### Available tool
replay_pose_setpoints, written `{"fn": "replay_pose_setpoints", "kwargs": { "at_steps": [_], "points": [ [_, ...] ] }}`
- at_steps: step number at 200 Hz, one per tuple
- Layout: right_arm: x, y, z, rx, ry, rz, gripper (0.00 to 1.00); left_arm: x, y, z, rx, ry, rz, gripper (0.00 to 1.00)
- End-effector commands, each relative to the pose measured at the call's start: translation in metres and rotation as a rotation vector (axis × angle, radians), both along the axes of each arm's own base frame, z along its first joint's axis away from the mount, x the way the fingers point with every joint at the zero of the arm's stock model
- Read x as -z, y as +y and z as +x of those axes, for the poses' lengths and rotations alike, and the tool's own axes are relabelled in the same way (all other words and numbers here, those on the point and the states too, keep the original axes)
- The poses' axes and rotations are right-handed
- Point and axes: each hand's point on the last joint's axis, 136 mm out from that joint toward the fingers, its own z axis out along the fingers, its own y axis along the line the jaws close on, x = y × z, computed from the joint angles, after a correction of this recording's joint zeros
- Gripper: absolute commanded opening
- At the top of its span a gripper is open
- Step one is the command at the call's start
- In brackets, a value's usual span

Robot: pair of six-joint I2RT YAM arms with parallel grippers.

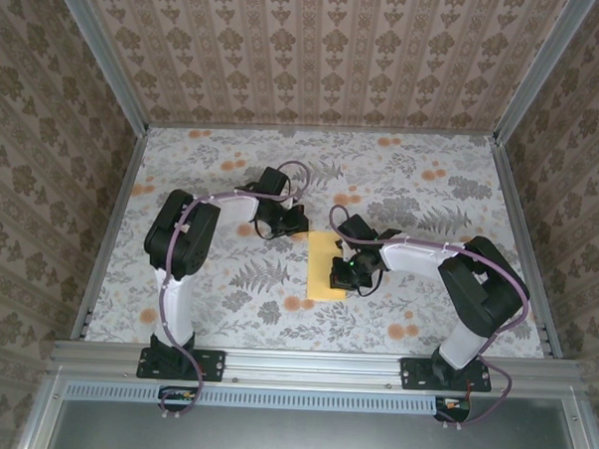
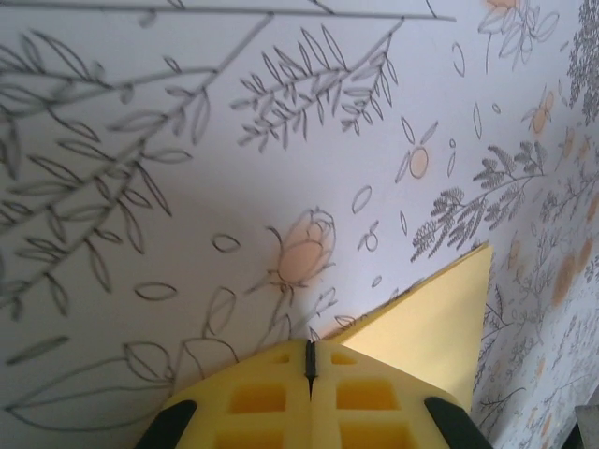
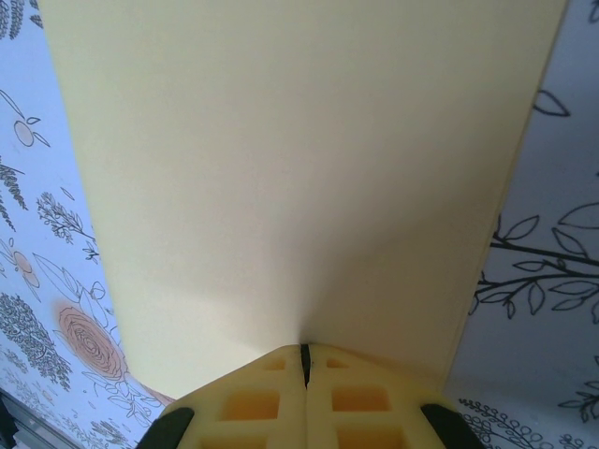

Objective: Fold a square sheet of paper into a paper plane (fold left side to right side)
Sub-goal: First fold the square sheet of paper in half at the center of the table.

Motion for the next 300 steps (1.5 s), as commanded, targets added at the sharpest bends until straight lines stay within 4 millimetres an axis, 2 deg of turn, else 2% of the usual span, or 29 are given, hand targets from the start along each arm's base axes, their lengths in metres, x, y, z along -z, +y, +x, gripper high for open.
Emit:
{"fn": "replay_pose_setpoints", "kwargs": {
  "at_steps": [1,43,80,94,97,105,135,138,142,175,218,257,300],
  "points": [
    [0.039,-0.043,-0.04,0.015,0.146,-0.201,0.0,0.014,0.016,0.021,-0.036,-0.034,0.068,0.02],
    [0.038,-0.035,-0.035,0.039,0.137,-0.164,0.01,0.005,0.017,0.025,-0.039,-0.056,0.062,0.02],
    [0.027,-0.017,-0.018,0.081,0.081,-0.071,0.04,-0.02,0.032,0.021,-0.057,-0.111,0.065,0.04],
    [0.017,-0.007,-0.006,0.106,0.034,-0.013,0.06,-0.031,0.037,0.015,-0.062,-0.131,0.07,0.05],
    [0.014,-0.004,-0.003,0.109,0.021,0.002,0.06,-0.033,0.048,0.02,-0.087,-0.133,0.073,0.05],
    [0.006,0.002,0.005,0.117,-0.015,0.037,0.08,-0.039,0.051,0.016,-0.089,-0.141,0.073,0.05],
    [-0.028,0.008,0.031,0.134,-0.179,0.097,0.24,-0.05,0.048,-0.003,-0.067,-0.135,0.039,0.07],
    [-0.031,0.007,0.033,0.137,-0.197,0.094,0.26,-0.051,0.038,-0.012,-0.039,-0.132,0.033,0.07],
    [-0.034,0.006,0.035,0.137,-0.214,0.089,0.28,-0.051,0.035,-0.015,-0.03,-0.128,0.029,0.07],
    [-0.046,-0.013,0.043,0.161,-0.277,0.069,0.47,-0.043,0.007,-0.037,0.024,-0.099,0.001,0.07],
    [-0.043,-0.03,0.033,0.177,-0.216,0.128,0.56,-0.02,-0.015,-0.039,0.052,-0.057,0.003,0.07],
    [-0.036,-0.04,0.018,0.188,-0.118,0.18,0.48,-0.004,-0.015,-0.039,0.058,-0.034,0.041,0.07],
    [-0.028,-0.028,0.002,0.149,-0.003,0.256,0.42,0.01,-0.012,-0.046,0.058,-0.004,0.061,0.07]
  ]
}}
